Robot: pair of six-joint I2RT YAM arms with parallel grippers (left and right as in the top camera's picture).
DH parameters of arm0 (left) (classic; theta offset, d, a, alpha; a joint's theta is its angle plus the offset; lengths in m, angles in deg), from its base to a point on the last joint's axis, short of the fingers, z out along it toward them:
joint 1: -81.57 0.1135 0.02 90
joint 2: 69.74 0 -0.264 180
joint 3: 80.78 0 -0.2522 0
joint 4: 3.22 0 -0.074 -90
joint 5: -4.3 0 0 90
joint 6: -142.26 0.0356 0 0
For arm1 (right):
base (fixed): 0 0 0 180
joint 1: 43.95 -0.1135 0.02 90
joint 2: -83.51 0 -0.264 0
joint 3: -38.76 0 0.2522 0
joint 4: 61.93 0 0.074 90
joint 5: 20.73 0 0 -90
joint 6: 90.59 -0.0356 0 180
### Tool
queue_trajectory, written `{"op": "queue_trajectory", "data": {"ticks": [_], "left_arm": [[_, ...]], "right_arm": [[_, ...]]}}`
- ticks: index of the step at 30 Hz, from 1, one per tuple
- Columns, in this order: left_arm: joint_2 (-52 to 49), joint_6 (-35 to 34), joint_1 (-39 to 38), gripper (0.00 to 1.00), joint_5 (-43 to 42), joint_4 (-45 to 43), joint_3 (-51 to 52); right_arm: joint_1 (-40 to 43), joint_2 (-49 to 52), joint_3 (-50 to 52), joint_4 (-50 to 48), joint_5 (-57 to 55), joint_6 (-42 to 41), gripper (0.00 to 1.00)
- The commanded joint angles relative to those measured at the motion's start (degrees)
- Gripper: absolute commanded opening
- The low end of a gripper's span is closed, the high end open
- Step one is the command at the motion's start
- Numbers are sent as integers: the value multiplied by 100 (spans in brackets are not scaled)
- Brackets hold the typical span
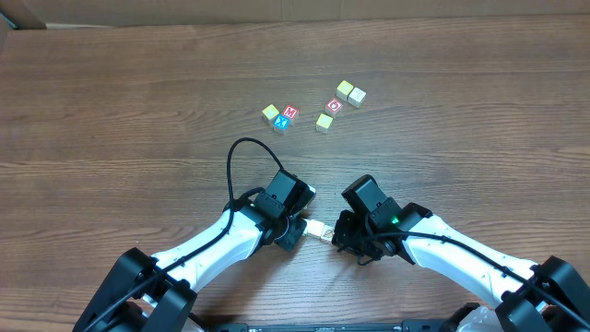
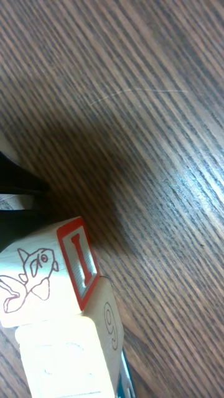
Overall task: Flip 3 blocks
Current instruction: 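Swing the clamped row clockwise, right gripper moving toward the front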
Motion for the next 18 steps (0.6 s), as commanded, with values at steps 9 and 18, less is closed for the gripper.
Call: {"op": "queue_trajectory", "data": {"ticks": [9, 18], "left_arm": [[-136, 142, 22, 4, 81, -85, 55], [-136, 251, 22, 4, 98, -125, 55]], "right_arm": [[-74, 13, 33, -31, 61, -219, 4], [-470, 13, 33, -72, -181, -579, 4]]}}
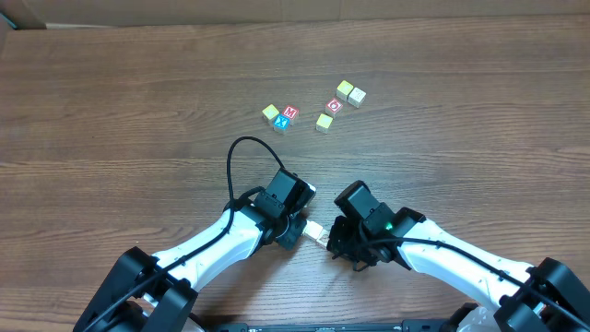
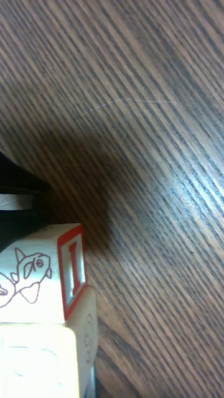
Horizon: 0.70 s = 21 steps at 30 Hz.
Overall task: Flip 3 blocks
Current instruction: 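Swing the clamped row clockwise, right gripper moving toward the front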
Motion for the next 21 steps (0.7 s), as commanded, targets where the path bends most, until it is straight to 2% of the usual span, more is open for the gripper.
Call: {"op": "queue_trajectory", "data": {"ticks": [1, 5, 13, 21], "left_arm": [[-114, 214, 22, 4, -9, -17, 55], [-114, 286, 22, 4, -9, -17, 55], [-114, 879, 22, 4, -9, -24, 55], [-114, 1003, 22, 4, -31, -138, 55]], "right_arm": [[-120, 13, 33, -72, -133, -297, 4], [-138, 13, 33, -81, -175, -450, 4], [-138, 13, 33, -96, -168, -605, 4], [-138, 13, 33, -101, -146, -645, 4]]}}
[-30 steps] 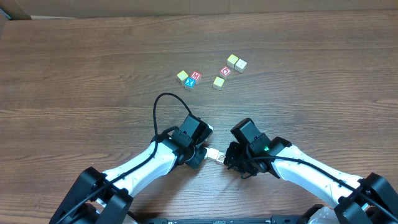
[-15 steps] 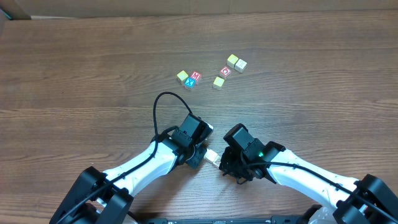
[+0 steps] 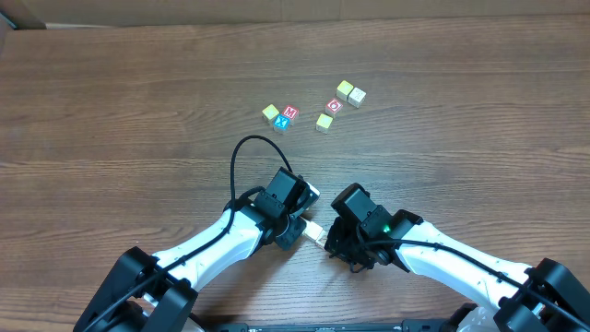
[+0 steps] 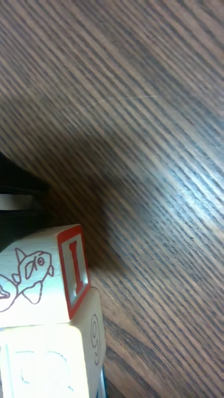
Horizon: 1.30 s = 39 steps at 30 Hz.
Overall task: Flip 3 blocks
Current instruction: 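Swing the clamped row clockwise, right gripper moving toward the front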
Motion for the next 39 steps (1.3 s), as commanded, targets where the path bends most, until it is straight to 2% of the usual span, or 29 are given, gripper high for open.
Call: {"op": "queue_trajectory", "data": {"ticks": [1, 24, 39], "left_arm": [[-107, 236, 22, 4, -90, -92, 55], [-107, 426, 22, 4, -90, -225, 55], [-109, 1250, 20, 4, -376, -271, 55]], "right_arm": [[-42, 13, 33, -90, -55, -85, 4], [-339, 13, 33, -240, -98, -470, 4], [-339, 13, 33, -236, -96, -466, 4]]}}
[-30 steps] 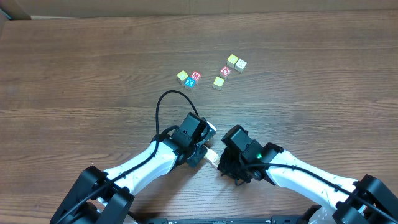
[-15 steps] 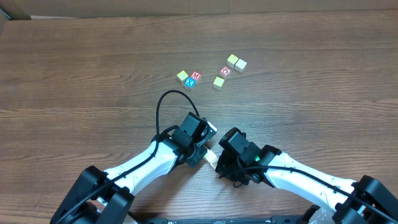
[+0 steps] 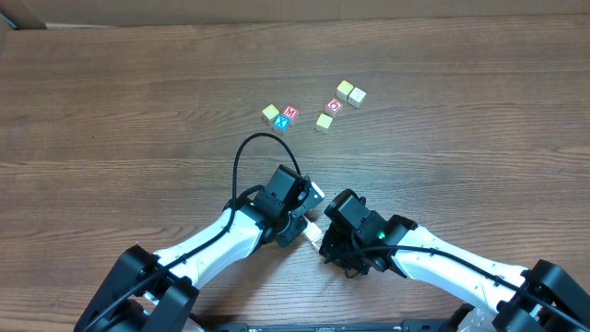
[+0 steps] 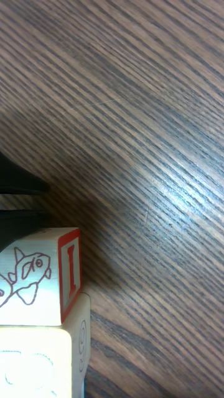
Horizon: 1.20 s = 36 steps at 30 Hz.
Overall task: Flip 3 blocks
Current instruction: 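Swing the clamped row clockwise, right gripper moving toward the front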
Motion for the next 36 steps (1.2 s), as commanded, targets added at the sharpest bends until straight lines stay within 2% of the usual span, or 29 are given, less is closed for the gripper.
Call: {"op": "queue_trajectory", "data": {"ticks": [1, 12, 36], "left_arm": [[-76, 374, -13, 4, -348, -20, 55], [-76, 730, -13, 4, -472, -24, 55], [-76, 728, -13, 4, -501, -26, 55]], "right_arm": [[-33, 13, 4, -101, -81, -22, 4], [-33, 13, 4, -103, -79, -24, 4], [-262, 13, 4, -192, -166, -197, 4]]}}
